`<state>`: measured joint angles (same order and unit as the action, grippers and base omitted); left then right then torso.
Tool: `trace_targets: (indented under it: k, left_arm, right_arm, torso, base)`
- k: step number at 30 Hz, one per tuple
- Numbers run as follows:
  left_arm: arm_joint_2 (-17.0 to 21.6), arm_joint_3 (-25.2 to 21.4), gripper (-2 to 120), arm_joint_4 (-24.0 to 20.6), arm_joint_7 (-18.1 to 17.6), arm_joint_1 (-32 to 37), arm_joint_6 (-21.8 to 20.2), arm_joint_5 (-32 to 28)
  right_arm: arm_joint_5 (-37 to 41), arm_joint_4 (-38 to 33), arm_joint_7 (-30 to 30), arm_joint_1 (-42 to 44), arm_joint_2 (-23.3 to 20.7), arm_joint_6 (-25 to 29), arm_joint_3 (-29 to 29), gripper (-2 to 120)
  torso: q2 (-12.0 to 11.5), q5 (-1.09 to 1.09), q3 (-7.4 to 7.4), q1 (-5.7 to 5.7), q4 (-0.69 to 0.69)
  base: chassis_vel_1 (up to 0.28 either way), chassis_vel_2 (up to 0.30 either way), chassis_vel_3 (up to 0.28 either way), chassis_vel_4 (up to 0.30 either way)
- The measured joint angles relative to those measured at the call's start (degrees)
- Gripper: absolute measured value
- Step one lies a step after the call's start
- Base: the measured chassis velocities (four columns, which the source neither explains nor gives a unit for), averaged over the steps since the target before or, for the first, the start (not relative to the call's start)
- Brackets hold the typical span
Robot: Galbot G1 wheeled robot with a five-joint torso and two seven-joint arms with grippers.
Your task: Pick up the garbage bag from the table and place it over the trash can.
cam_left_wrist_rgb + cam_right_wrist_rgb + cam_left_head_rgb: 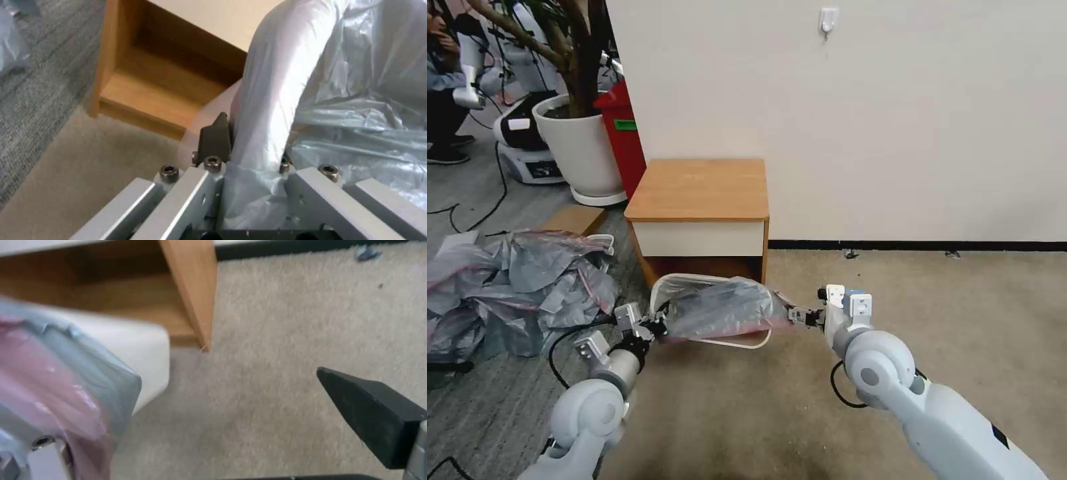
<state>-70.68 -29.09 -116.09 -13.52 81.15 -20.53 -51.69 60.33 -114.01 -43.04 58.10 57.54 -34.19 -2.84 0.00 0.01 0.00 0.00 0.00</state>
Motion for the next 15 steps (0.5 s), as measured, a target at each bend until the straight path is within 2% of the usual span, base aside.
trace_targets:
  k: [6, 15]
  left_arm:
    - [-0.56, 0.20, 4, -0.55, -1.25, -0.05, -1.31, -3.10]
    - [0.12, 0.27, 4, 2.05, -1.00, -0.99, -1.34, 1.51]
  right_arm:
    - [1.06, 0.39, 0.15, -0.17, 0.46, -0.17, -0.44, 100]
    - [1.63, -3.68, -0.07, -1.50, -0.95, 0.18, 0.63, 100]
  torso:
    - [0.00, -0.01, 0.00, 0.00, 0.00]
    - [0.00, -0.02, 0.00, 0.00, 0.01]
  base:
    - [0.000, 0.000, 0.000, 0.000]
    - [0.000, 0.000, 0.000, 0.000]
